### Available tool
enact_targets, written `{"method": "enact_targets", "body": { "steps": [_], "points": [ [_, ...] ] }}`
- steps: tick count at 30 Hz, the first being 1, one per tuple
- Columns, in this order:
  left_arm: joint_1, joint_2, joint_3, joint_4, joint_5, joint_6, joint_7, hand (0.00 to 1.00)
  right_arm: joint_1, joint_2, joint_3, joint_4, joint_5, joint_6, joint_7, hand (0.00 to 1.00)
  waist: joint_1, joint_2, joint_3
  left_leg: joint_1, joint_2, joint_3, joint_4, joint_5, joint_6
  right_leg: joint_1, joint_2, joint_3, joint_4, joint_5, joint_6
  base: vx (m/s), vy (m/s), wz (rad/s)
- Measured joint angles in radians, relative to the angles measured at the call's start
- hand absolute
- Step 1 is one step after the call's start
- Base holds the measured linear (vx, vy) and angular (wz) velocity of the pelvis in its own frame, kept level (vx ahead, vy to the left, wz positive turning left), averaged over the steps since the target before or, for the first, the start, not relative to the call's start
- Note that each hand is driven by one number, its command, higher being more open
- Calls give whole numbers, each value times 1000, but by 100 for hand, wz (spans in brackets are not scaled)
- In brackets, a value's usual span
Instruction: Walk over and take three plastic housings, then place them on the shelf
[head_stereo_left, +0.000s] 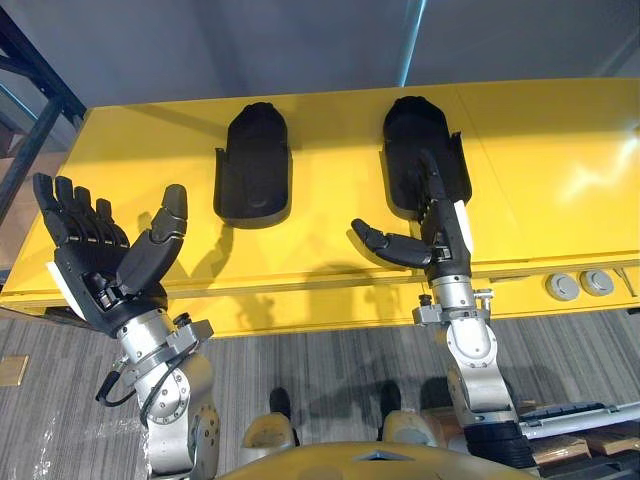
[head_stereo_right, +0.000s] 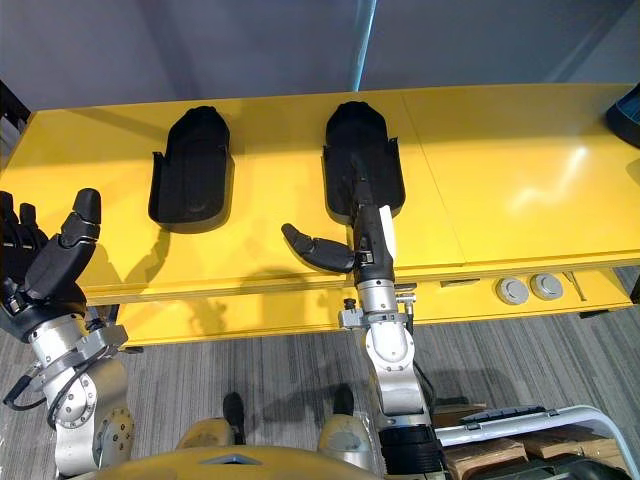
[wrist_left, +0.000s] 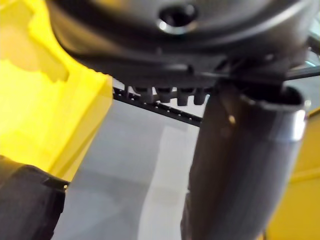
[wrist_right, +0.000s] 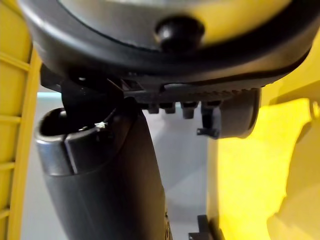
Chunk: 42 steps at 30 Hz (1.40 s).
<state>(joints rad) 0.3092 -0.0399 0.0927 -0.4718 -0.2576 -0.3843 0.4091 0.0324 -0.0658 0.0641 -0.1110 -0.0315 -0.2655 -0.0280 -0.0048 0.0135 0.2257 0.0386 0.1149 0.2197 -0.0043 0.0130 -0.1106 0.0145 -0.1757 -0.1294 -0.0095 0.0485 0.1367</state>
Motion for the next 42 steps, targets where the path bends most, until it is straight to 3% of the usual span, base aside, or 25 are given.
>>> {"method": "enact_targets", "body": {
  "steps": [17,20,23,25,28,31,36,42],
  "points": [
    [-7,1,3,-1,29,18,-27,100,-15,0,-12,8,-4,0,-40,100,0,2,2,7,0,-3,-8,4,-1,7,2,-3,-3,0,0,0,0,0],
    [-6,0,3,-11,27,18,-50,100,24,4,-12,-65,-3,0,-52,100,0,2,1,27,2,2,-20,6,-3,24,5,-3,-12,0,0,7,-2,-3],
    [-4,0,2,-20,10,18,-93,100,76,21,-12,-204,0,-6,-60,100,-4,-5,-10,48,5,19,-25,-1,-7,41,8,5,-22,0,0,16,1,-12],
    [-4,0,-1,-35,-22,18,-150,100,101,40,-12,-281,-1,-14,-79,100,-8,-23,-31,60,16,37,-25,-7,-10,43,15,20,-24,1,0,10,-7,-20],
    [-4,1,-21,-35,-46,24,-233,100,126,60,-12,-319,-3,-13,-117,100,-14,-48,-67,91,26,74,-20,-22,-18,57,25,46,-27,1,0,8,-5,-29],
    [-3,1,-51,-35,-58,48,-297,100,148,65,-13,-347,-6,4,-157,100,-15,-57,-89,115,36,121,-11,-41,-22,56,33,89,-27,3,3,-22,1,-49],
    [-3,2,-142,-13,-68,65,-347,100,254,93,-70,-412,0,81,-207,100,-57,-50,-131,129,79,272,84,-114,-42,9,68,219,-31,19,17,-12,7,-88],
    [-20,14,-234,81,-144,91,-352,100,469,141,-232,-411,10,112,-255,100,-145,-4,-161,162,171,431,172,-183,-90,-22,150,330,-49,53,4,48,-36,-78]
  ]
}}
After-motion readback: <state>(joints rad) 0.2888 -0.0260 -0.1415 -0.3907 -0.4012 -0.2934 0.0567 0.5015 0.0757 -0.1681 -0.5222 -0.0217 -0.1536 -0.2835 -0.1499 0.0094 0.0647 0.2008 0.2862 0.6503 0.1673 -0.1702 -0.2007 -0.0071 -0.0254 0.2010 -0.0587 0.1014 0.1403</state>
